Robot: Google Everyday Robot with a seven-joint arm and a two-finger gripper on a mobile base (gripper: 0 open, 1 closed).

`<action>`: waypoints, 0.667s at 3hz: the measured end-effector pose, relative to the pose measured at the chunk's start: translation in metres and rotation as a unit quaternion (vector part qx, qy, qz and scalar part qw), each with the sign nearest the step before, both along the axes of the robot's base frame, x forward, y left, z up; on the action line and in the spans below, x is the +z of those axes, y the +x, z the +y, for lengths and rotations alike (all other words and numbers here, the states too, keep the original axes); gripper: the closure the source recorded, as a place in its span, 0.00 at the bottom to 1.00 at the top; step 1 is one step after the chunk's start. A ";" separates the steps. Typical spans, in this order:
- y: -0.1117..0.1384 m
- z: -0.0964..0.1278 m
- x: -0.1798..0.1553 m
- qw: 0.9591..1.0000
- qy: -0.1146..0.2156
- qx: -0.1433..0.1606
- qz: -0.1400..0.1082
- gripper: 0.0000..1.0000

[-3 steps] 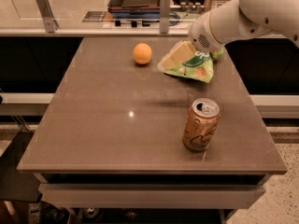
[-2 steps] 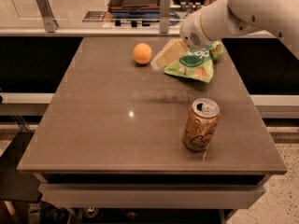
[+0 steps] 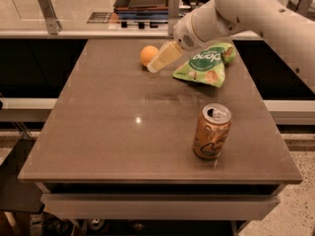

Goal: Move orange near orange can

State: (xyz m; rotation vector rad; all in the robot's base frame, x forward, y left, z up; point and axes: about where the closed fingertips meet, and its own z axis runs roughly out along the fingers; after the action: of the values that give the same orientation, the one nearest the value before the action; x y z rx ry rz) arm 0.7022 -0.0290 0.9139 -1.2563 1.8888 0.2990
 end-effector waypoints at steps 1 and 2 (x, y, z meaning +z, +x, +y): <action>0.023 0.011 -0.017 1.000 -0.003 0.009 0.005 0.00; 0.042 0.019 -0.027 1.000 -0.007 0.016 0.007 0.00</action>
Offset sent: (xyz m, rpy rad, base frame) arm 0.0677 0.0242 -0.0367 -0.0240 0.0107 0.0428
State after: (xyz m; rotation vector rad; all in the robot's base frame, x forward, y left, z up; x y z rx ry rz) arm 0.7444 -0.0100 0.8865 -1.2979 1.8871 0.3127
